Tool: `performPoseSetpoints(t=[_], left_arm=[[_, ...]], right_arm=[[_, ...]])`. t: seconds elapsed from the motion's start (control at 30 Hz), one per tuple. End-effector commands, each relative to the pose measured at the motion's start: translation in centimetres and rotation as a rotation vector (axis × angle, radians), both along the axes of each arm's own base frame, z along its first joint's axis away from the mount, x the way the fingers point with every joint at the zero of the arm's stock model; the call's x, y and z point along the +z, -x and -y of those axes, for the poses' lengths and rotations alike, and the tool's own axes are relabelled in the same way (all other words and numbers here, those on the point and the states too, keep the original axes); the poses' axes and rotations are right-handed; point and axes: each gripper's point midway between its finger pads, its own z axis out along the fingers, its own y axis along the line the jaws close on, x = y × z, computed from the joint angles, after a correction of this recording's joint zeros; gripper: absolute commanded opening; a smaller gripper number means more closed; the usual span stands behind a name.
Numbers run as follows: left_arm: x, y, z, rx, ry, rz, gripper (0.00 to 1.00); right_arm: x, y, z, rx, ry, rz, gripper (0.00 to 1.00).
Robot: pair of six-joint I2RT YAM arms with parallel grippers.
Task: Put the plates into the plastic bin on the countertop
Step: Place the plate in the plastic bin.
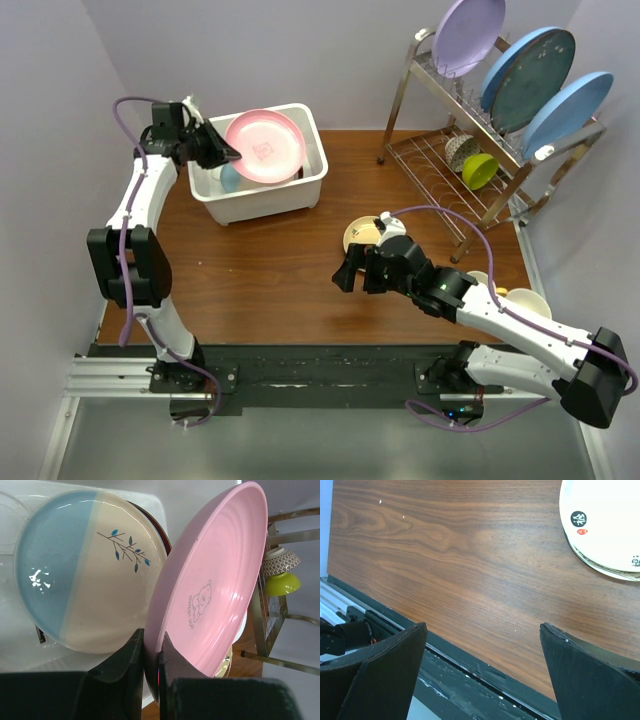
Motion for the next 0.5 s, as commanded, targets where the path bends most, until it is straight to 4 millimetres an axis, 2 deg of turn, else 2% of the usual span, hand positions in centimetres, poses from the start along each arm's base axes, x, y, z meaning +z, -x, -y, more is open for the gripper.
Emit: performPoseSetpoints(t=[0.0, 0.27, 0.47], left_arm=[[0.7, -1.1, -0.9, 0.042, 0.008, 0.059, 0.00], [-1.7, -1.5, -2.5, 0.115, -0.026, 0.009, 0.00], [-2.9, -1.9, -2.5, 0.123, -0.026, -0.016, 0.00]], right_arm=[[0.3, -0.3, -0.5, 0.010, -0.009, 0.021, 0.99], [0.1, -0.2, -0.6, 0.019, -0.013, 0.017, 0.99], [0.2, -0.2, -0.4, 0.010, -0.013, 0.019, 0.99]])
